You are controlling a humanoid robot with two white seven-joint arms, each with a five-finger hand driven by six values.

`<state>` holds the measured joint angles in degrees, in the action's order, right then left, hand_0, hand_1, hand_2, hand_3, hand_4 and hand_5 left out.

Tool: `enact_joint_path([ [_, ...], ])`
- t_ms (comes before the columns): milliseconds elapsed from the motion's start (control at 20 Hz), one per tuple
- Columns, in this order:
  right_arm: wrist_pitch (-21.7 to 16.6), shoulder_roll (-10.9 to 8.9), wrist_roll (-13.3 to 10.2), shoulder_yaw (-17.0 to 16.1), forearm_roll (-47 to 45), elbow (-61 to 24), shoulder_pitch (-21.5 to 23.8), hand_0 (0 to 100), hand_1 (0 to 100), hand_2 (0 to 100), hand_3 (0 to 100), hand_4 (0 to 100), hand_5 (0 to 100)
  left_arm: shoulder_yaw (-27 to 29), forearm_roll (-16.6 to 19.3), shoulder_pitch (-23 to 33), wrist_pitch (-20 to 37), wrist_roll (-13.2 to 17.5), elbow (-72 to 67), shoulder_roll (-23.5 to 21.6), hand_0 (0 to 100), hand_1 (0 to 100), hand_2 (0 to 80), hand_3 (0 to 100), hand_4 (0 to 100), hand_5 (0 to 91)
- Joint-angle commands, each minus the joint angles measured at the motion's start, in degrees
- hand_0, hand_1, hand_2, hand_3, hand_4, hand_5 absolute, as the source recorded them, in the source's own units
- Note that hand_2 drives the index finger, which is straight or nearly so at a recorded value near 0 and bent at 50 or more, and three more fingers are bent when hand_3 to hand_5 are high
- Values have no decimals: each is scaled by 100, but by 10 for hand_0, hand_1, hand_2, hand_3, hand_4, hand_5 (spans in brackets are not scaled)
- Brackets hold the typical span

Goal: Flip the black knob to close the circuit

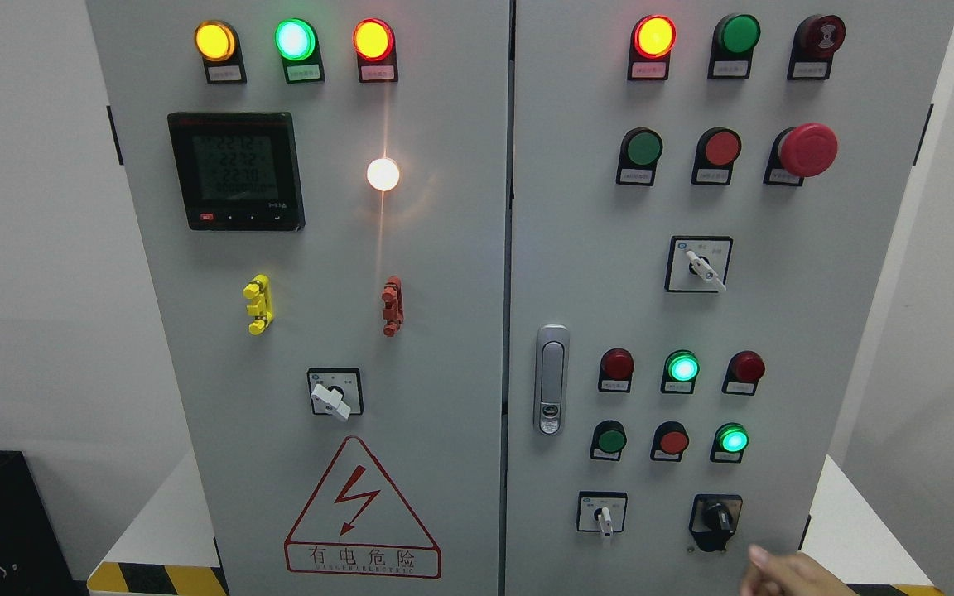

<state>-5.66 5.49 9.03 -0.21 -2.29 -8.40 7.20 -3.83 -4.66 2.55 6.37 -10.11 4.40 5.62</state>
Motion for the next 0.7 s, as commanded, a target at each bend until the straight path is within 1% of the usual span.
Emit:
enact_joint_path([
  [0,3,-100,3,162,0,216,-51,0,106,0,0,0,0,-4,0,0,4,9,0,0,120,556,0,0,0,0],
  [550,-32,-109,38,136,-17,216,-69,0,108,0,0,0,0,-4,0,0,4,0,0,0,120,556,0,0,0,0],
  [600,-67,-109,194,109,-69,207,-69,0,108,0,0,0,0,5,0,0,4,0,8,0,120,556,0,0,0,0],
  [650,-102,-100,440,92,-105,189,-69,0,107,0,0,0,0,5,0,0,4,9,0,0,120,556,0,0,0,0],
])
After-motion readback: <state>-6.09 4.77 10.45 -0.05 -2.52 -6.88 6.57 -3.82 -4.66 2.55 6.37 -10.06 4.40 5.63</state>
